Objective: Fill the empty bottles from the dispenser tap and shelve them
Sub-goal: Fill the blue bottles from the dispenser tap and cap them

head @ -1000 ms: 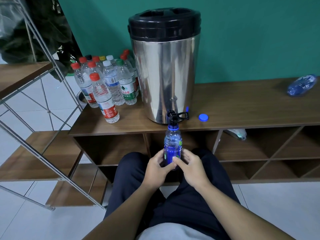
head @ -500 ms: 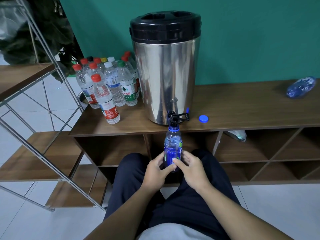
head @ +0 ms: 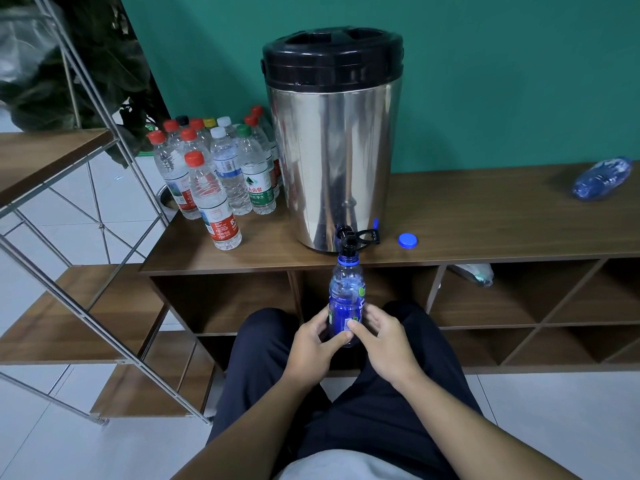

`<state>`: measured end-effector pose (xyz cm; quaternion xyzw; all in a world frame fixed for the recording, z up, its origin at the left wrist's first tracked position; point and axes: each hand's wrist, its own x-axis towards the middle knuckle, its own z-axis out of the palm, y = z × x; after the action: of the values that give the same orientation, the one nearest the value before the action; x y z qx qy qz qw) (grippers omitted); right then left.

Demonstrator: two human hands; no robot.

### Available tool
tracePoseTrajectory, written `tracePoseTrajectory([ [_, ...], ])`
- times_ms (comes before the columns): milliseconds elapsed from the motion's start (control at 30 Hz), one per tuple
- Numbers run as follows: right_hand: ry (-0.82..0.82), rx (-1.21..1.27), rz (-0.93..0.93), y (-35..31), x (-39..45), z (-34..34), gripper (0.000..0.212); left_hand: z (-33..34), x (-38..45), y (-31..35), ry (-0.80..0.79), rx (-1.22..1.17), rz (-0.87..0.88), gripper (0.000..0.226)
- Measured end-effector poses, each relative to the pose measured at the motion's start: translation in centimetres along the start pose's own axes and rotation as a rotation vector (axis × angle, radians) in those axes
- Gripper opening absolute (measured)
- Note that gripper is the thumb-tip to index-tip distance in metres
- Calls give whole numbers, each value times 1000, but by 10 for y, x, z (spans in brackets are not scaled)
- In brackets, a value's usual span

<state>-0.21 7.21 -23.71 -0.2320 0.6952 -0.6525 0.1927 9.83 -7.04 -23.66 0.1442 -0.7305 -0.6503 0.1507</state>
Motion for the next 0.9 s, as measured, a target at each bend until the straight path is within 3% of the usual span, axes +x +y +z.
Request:
tracePoseTrajectory([
  [900, -12, -22, -19, 5, 1, -1, 34, -1, -2, -1, 11, 32, 5, 50],
])
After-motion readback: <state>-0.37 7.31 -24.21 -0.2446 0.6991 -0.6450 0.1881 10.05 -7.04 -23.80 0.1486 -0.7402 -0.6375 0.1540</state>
